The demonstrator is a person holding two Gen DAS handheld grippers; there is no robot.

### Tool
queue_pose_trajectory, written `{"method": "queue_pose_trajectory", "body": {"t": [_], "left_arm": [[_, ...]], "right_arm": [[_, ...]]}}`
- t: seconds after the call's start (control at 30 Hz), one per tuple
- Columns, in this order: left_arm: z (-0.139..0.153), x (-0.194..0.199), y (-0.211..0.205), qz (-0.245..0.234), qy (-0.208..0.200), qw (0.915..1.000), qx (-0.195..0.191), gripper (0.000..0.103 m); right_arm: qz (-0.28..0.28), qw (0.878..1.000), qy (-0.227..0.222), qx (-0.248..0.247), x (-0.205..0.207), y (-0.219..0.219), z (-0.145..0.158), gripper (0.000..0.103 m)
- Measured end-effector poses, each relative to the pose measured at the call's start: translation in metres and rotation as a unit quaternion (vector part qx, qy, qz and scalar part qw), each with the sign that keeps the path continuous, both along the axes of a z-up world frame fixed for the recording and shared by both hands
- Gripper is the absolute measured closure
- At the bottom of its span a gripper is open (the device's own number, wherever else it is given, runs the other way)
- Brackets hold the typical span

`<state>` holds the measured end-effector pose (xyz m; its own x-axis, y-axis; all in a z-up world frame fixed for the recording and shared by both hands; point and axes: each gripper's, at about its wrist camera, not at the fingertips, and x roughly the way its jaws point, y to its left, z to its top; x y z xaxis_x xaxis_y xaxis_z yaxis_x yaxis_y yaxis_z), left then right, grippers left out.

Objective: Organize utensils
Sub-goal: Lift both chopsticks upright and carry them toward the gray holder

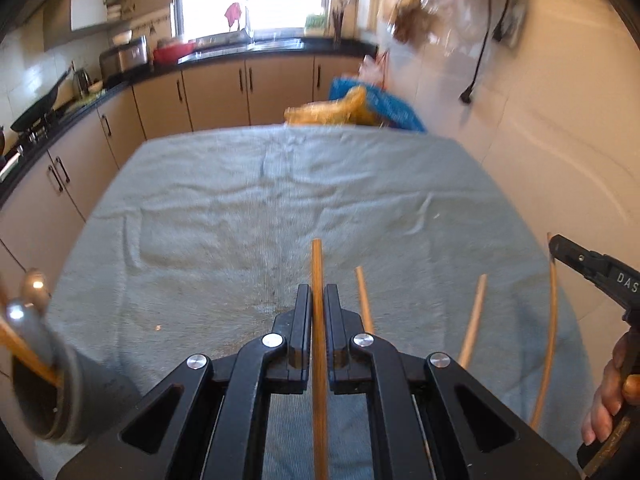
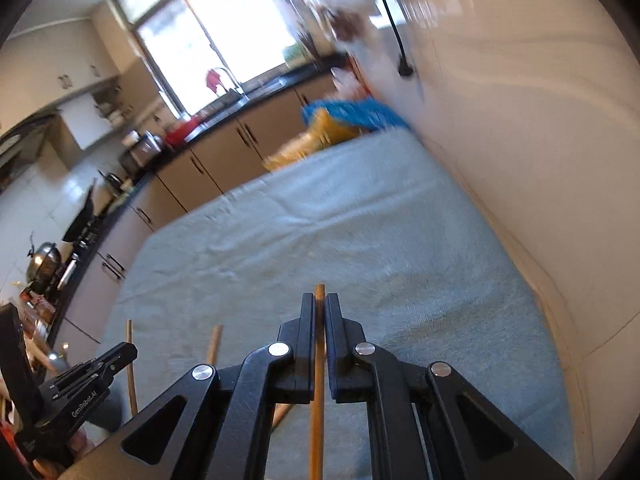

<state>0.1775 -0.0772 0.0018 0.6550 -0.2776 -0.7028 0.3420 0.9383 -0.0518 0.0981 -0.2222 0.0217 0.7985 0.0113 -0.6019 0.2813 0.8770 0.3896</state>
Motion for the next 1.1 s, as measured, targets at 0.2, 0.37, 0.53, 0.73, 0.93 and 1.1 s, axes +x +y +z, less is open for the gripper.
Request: {"method": "queue_pose_trajectory", "body": {"t": [0.2, 0.37, 0.53, 0.73, 0.93, 1.1], "left_arm": [[0.031, -0.038, 0.01, -0.021, -0.042, 0.9987, -0.017, 0.097], [0.045, -0.06, 0.019, -0.031, -0.057, 0.9975, -0.028, 0.097], [0.053, -0.076, 0.028, -0.036, -0.065, 0.9965, -0.038, 0.097], [0.065, -0.092, 0.044, -0.039, -0.077, 0.9949, -0.051, 0.097], [0.072, -0.105, 0.054, -0.038, -0.085, 0.994, -0.056, 0.097], [0.078, -0.112, 0.059, -0.038, -0.09, 0.9933, -0.063, 0.097]], "right_arm": [[0.019, 0.997, -0.069, -0.023, -0.035, 0.026, 0.028, 0.099], [0.028, 0.992, -0.111, -0.046, -0.058, 0.049, 0.043, 0.099], [0.039, 0.989, -0.135, -0.053, -0.077, 0.067, 0.054, 0.099], [0.053, 0.983, -0.161, -0.067, -0.096, 0.089, 0.063, 0.099], [0.063, 0.98, -0.174, -0.074, -0.108, 0.101, 0.067, 0.099], [0.068, 0.977, -0.184, -0.079, -0.113, 0.108, 0.072, 0.099]]}}
